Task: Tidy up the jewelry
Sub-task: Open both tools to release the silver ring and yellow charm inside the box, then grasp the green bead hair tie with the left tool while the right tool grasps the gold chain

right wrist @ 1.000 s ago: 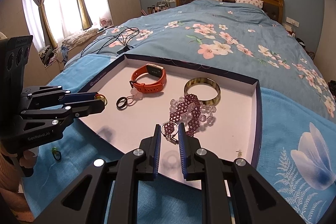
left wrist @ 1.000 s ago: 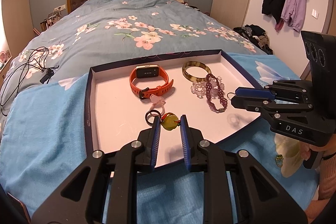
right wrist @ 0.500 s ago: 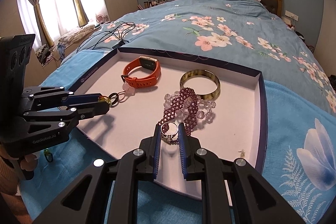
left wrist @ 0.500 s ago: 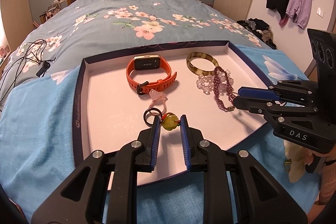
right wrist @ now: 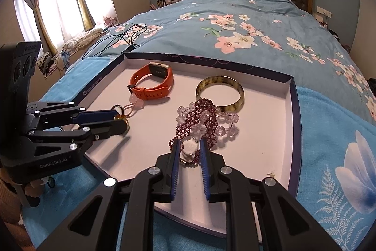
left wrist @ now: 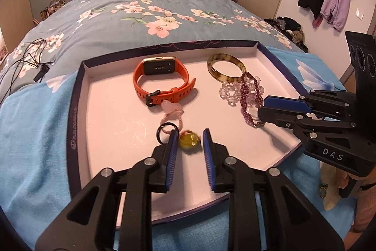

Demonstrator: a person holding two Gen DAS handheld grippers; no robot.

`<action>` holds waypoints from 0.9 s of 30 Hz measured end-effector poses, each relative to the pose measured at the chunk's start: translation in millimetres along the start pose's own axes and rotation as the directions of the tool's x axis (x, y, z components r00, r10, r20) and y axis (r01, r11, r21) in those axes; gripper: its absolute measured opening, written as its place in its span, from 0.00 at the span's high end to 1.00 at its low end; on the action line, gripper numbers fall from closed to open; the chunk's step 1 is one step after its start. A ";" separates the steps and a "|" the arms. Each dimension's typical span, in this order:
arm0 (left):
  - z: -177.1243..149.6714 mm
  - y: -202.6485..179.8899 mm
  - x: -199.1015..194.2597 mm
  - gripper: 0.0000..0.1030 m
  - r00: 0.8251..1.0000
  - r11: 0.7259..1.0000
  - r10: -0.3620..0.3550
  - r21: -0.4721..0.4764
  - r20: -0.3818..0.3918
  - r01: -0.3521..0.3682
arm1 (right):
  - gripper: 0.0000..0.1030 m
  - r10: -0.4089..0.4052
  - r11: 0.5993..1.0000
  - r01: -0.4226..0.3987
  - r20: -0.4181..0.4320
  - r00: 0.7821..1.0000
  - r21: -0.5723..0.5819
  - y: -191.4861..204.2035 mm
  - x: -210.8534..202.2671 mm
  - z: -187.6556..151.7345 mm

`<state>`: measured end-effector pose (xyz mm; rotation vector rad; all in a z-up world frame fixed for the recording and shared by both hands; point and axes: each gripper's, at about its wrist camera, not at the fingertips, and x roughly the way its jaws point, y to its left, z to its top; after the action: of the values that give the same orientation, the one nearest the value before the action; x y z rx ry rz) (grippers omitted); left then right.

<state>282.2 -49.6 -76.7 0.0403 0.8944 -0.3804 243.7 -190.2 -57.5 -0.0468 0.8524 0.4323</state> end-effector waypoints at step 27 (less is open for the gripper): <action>-97.4 29.9 -125.1 0.61 0.990 0.999 0.035 0.017 0.134 -0.038 | 0.66 0.012 0.998 -0.016 0.079 0.997 0.052 -7.5 -90.8 -68.9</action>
<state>148.5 35.3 -45.7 0.0487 0.7565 -0.3540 144.8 -243.4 -37.2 0.0250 0.7869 0.4221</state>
